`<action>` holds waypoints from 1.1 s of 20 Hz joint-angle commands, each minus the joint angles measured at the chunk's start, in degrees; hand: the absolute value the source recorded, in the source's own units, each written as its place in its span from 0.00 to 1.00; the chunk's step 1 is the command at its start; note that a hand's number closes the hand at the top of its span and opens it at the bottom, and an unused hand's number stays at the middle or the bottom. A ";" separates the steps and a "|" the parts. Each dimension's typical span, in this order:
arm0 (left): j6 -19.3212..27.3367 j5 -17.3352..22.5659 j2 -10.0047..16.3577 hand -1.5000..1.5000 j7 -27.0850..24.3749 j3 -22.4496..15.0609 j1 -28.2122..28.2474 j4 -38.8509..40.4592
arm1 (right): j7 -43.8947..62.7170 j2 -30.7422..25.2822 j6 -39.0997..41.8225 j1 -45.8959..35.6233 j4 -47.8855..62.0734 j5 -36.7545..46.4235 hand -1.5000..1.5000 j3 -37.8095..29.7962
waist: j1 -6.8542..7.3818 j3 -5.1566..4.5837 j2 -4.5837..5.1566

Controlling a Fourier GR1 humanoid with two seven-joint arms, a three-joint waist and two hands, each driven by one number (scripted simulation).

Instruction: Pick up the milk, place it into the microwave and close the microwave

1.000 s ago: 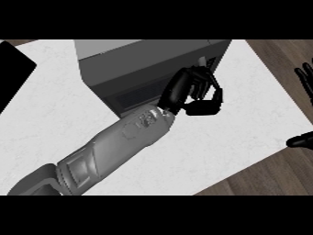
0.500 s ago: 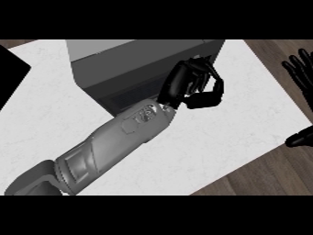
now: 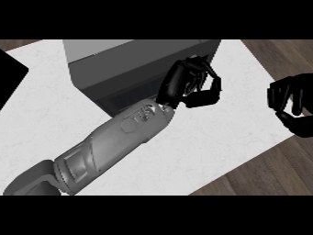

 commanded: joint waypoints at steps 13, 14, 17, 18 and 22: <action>2.93 1.79 -2.15 1.00 -0.51 0.05 -2.92 2.20 | 1.16 -0.57 5.54 0.53 -10.91 -3.03 1.00 5.41 | -3.64 0.22 0.46; 3.08 1.87 -2.14 1.00 -0.78 0.04 -2.60 2.18 | 1.46 -0.51 5.47 0.67 -11.65 -3.51 1.00 5.57 | -3.79 0.16 0.40; 4.15 2.06 -2.13 1.00 -0.70 -0.11 -2.58 1.87 | 2.06 -0.47 5.37 1.34 -12.85 -4.07 1.00 6.13 | -4.50 0.28 0.52; 4.07 2.03 -2.13 1.00 -1.15 -0.51 -2.06 1.66 | 2.30 -0.33 5.13 1.06 -13.51 -4.18 1.00 6.28 | -4.17 0.18 0.58; 5.03 2.44 -2.12 1.00 -1.17 0.08 -2.15 1.86 | 3.06 -0.51 4.96 1.77 -15.56 -4.84 1.00 6.80 | -4.78 0.20 0.51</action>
